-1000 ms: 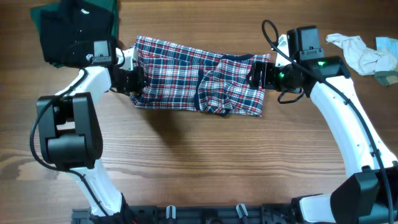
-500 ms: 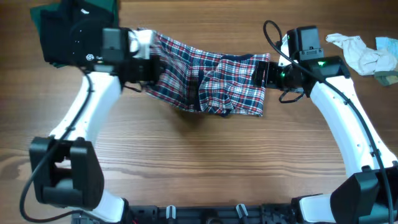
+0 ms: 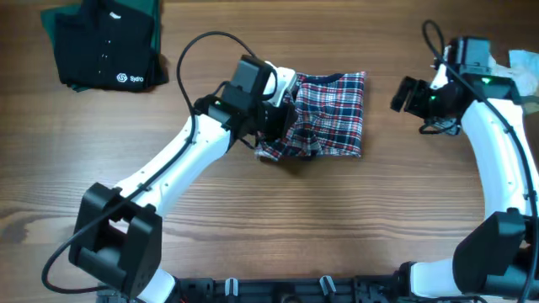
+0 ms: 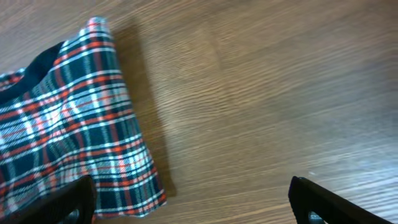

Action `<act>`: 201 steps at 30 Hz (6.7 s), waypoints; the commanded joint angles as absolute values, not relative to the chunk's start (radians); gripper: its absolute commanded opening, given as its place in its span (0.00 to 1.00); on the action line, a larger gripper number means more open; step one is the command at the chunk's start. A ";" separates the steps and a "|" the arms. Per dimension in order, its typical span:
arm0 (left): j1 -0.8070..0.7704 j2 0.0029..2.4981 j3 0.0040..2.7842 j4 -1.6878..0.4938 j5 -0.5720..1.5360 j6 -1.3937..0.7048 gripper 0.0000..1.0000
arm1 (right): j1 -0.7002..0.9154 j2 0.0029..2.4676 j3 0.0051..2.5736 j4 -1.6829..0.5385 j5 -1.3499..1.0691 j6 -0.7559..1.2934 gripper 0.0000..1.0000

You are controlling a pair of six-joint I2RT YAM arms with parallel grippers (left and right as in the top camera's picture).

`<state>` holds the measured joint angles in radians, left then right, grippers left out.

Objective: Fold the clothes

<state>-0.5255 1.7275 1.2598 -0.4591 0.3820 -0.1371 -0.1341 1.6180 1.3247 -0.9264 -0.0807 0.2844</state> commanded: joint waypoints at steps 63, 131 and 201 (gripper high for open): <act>-0.886 1.954 1.425 -0.308 0.160 -0.015 0.40 | -0.081 1.710 1.104 -0.746 -0.271 0.265 0.99; 0.051 1.554 1.601 -0.969 -0.161 -0.588 1.00 | 0.710 1.828 1.224 -0.569 0.482 -0.155 0.99; -0.166 1.670 1.584 -0.975 0.089 -0.266 1.00 | 0.303 1.793 1.333 -0.554 -0.348 0.134 0.48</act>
<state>-0.0967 1.6241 1.5887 -0.9867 0.0525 -0.3386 0.2974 1.8191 1.3197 -0.5297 -0.0662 0.0406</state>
